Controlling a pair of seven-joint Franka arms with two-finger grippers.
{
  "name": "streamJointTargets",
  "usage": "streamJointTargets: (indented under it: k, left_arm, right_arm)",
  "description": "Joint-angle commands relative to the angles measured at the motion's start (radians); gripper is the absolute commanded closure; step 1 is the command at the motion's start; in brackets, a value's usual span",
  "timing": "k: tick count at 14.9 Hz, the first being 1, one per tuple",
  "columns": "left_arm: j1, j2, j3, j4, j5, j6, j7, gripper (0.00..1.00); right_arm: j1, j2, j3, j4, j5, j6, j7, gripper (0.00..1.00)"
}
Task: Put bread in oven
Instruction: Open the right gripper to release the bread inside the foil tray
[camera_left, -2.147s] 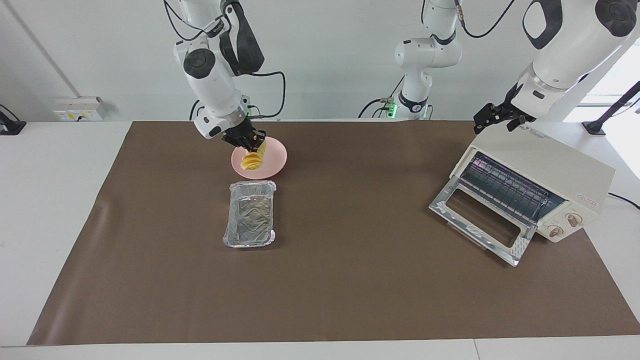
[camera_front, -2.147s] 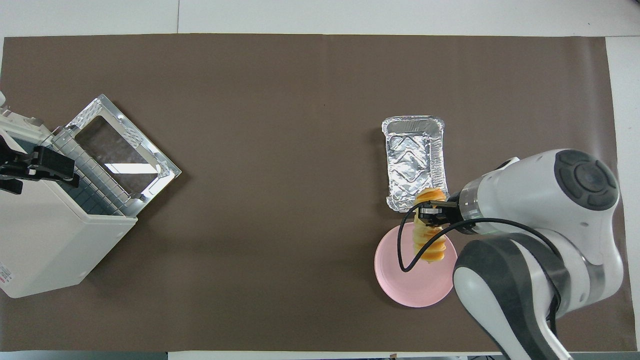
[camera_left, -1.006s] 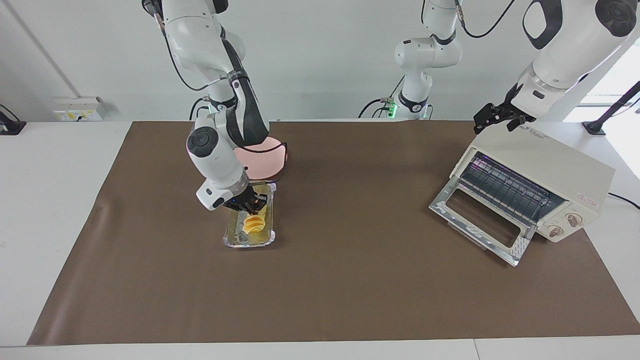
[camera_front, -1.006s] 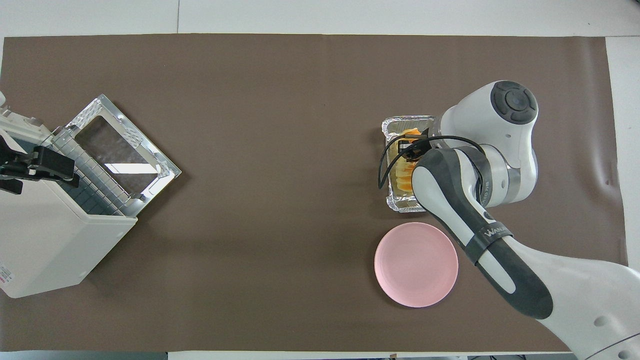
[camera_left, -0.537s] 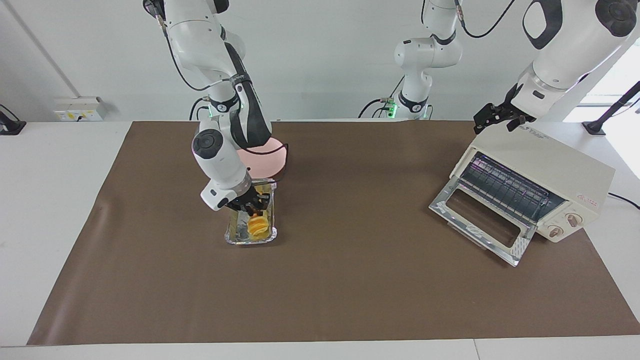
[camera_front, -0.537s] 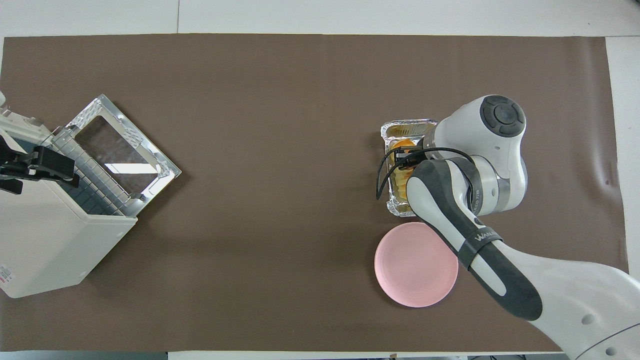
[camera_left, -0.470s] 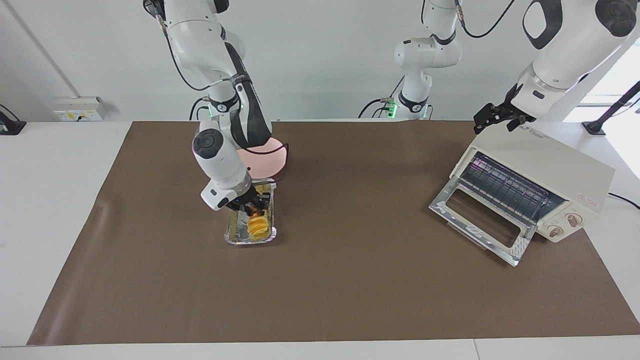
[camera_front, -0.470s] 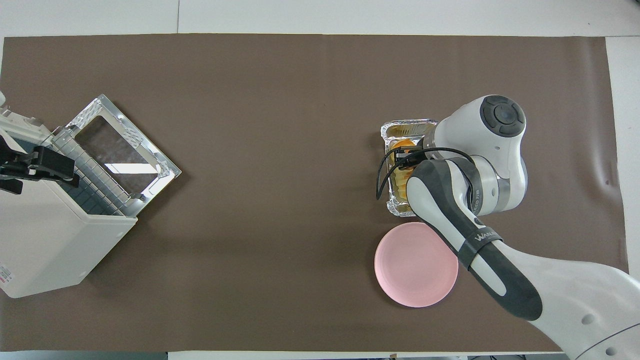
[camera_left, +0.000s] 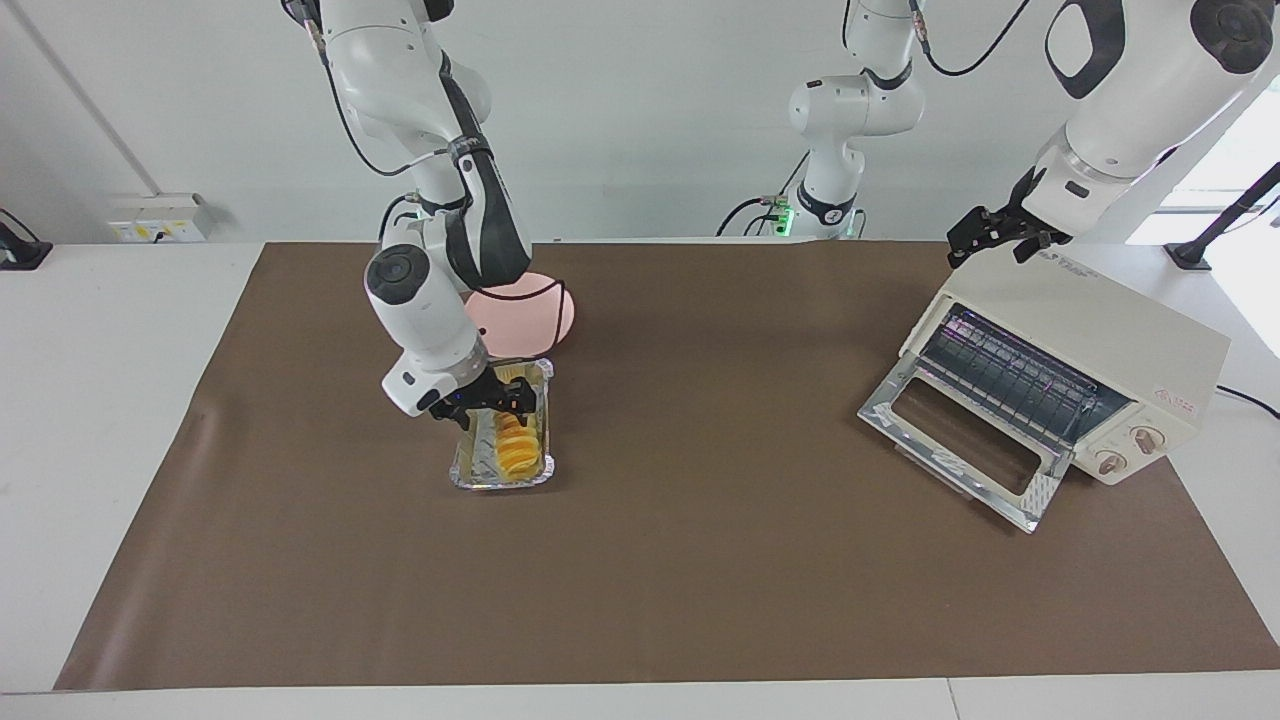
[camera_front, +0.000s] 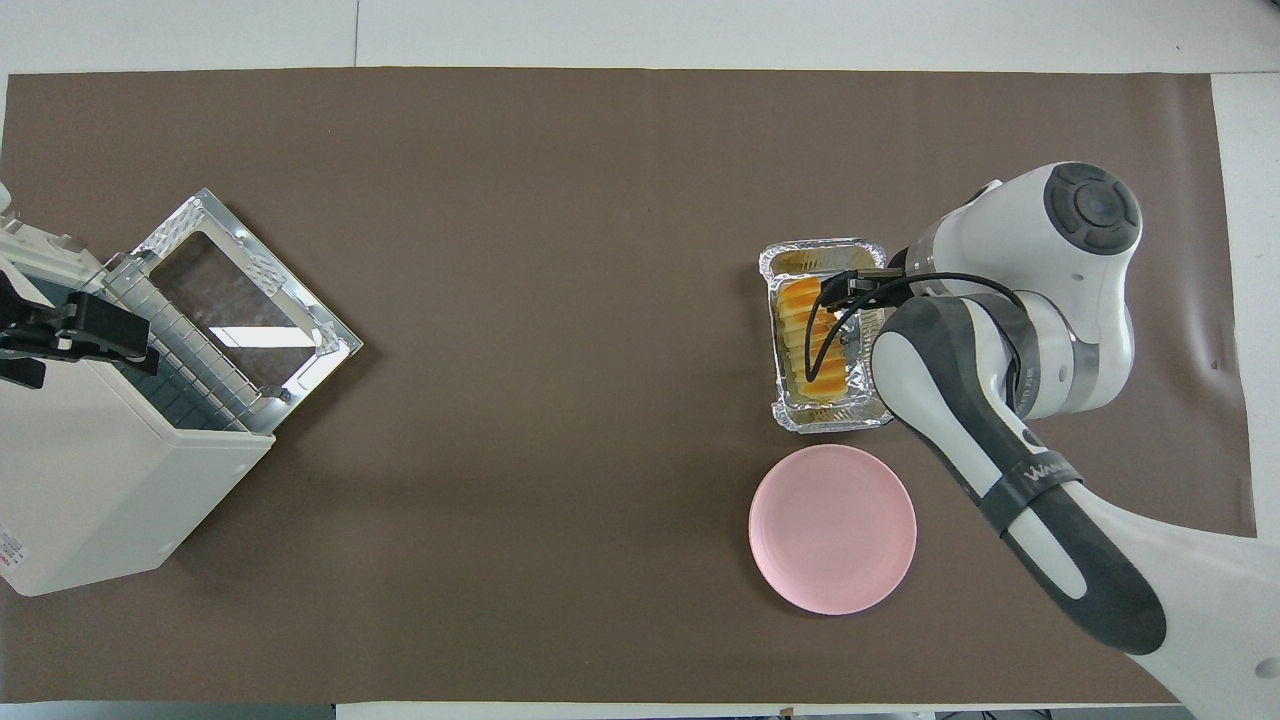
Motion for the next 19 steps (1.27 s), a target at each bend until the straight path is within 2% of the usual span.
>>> streamJointTargets:
  k: [1, 4, 7, 9, 10, 12, 13, 14, 19]
  left_arm:
    - [0.009, -0.026, -0.009, -0.028, 0.014, 0.018, 0.001, 0.0]
    - [0.009, -0.026, -0.009, -0.028, 0.014, 0.018, 0.001, 0.0]
    - [0.009, -0.026, -0.009, -0.028, 0.015, 0.018, 0.001, 0.0]
    - [0.009, -0.026, -0.009, -0.028, 0.014, 0.018, 0.001, 0.0]
    - [0.009, -0.026, -0.009, -0.028, 0.015, 0.018, 0.001, 0.0]
    - [0.009, -0.026, -0.009, -0.028, 0.015, 0.018, 0.001, 0.0]
    - [0.009, -0.026, -0.009, -0.028, 0.015, 0.02, 0.001, 0.0]
    - [0.009, -0.026, -0.009, -0.028, 0.014, 0.018, 0.001, 0.0]
    - [0.009, -0.026, -0.009, -0.028, 0.014, 0.018, 0.001, 0.0]
  right_arm:
    - [-0.042, -0.029, 0.012, -0.052, 0.005, -0.003, -0.007, 0.0]
    - [-0.05, -0.044, 0.012, -0.127, 0.005, 0.003, -0.01, 0.0]
    - [-0.07, -0.043, 0.012, -0.141, 0.026, 0.012, -0.012, 0.01]
    - [-0.07, -0.041, 0.012, -0.154, 0.075, 0.012, -0.016, 0.15]
    - [-0.071, -0.043, 0.012, -0.155, 0.079, 0.011, -0.016, 0.26]
    - [-0.071, -0.043, 0.012, -0.157, 0.082, 0.009, -0.016, 0.76]
    - [-0.07, -0.044, 0.012, -0.163, 0.082, 0.012, -0.016, 0.94]
    - [-0.065, -0.044, 0.012, -0.167, 0.082, 0.019, -0.016, 1.0]
    - [-0.059, -0.038, 0.016, -0.122, 0.08, 0.029, -0.08, 1.0]
